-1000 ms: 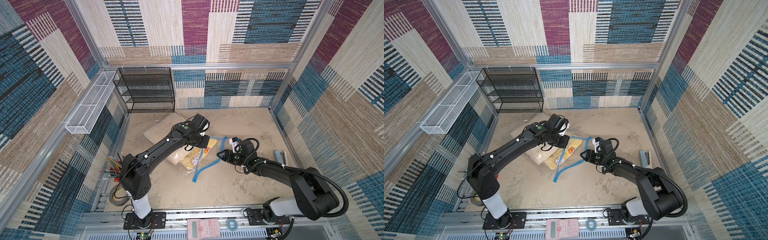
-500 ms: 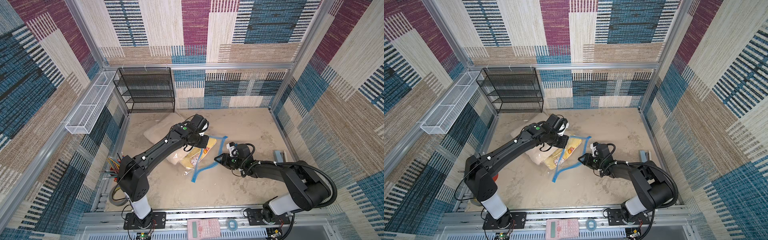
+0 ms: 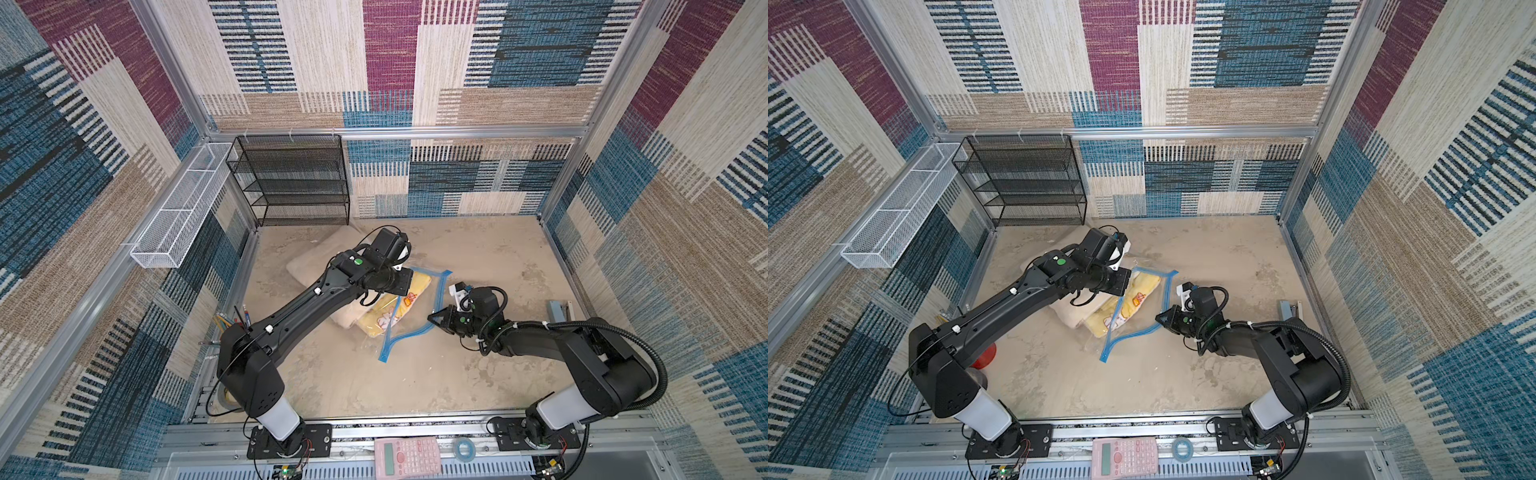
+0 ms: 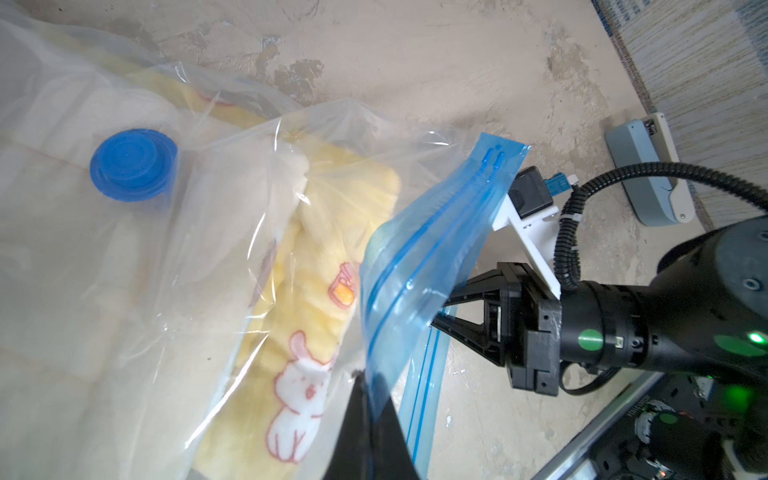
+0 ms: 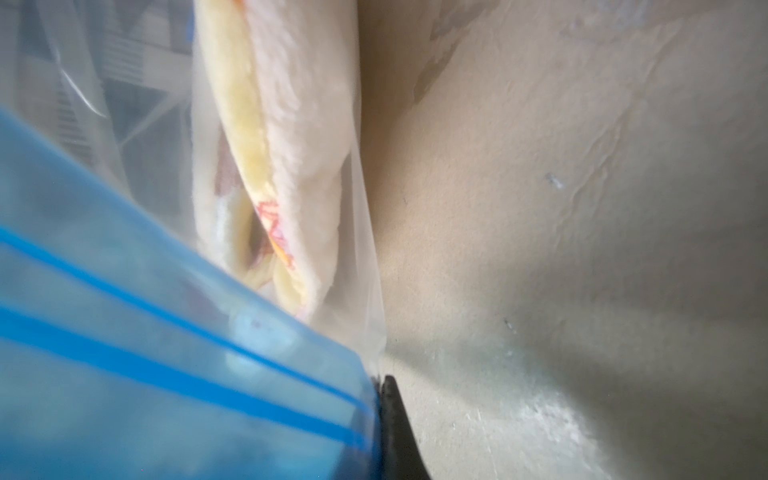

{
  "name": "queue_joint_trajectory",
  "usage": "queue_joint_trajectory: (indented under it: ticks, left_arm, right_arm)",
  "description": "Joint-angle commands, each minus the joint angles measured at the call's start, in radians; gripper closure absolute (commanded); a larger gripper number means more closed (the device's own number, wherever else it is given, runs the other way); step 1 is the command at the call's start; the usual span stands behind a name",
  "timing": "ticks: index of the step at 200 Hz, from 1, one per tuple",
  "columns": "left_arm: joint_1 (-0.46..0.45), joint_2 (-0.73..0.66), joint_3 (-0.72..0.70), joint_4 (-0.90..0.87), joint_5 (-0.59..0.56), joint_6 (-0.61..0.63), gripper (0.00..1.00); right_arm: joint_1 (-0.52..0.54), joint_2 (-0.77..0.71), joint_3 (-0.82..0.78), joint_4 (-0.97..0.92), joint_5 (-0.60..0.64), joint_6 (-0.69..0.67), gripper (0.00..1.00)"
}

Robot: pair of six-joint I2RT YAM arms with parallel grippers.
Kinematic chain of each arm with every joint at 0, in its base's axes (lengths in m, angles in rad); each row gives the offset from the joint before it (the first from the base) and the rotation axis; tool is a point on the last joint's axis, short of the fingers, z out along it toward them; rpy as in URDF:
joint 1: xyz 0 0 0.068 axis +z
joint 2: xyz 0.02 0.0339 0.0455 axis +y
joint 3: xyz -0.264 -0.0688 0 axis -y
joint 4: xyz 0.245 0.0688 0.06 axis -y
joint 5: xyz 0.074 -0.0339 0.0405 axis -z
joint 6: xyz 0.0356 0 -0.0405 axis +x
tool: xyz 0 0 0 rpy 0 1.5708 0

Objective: Take the blanket out of the vacuum bag
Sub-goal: Open the vacuum bag at the center of the board.

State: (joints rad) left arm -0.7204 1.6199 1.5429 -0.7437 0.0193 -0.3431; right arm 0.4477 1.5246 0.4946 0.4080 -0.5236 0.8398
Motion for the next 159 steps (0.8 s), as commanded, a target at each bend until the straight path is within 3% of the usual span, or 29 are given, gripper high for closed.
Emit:
queue_joint_trajectory:
  ticks: [1,43,99,159]
  left_arm:
    - [0.002,-0.034,-0.008,0.028,-0.056,-0.006,1.0]
    - [0.001,-0.099,-0.014,0.025,-0.173,0.051,1.0]
    - [0.003,-0.164,-0.002,0.011,-0.326,0.143,1.0]
    - [0.005,-0.196,-0.006,0.014,-0.381,0.211,1.0]
  right_arm:
    - [0.0,-0.015,0.013,-0.05,0.059,-0.064,1.0]
    - [0.0,-0.018,0.041,-0.169,0.173,-0.15,1.0]
    - [0.0,-0.003,0.038,-0.201,0.235,-0.188,1.0]
    - [0.0,0.002,0.048,-0.223,0.266,-0.213,1.0]
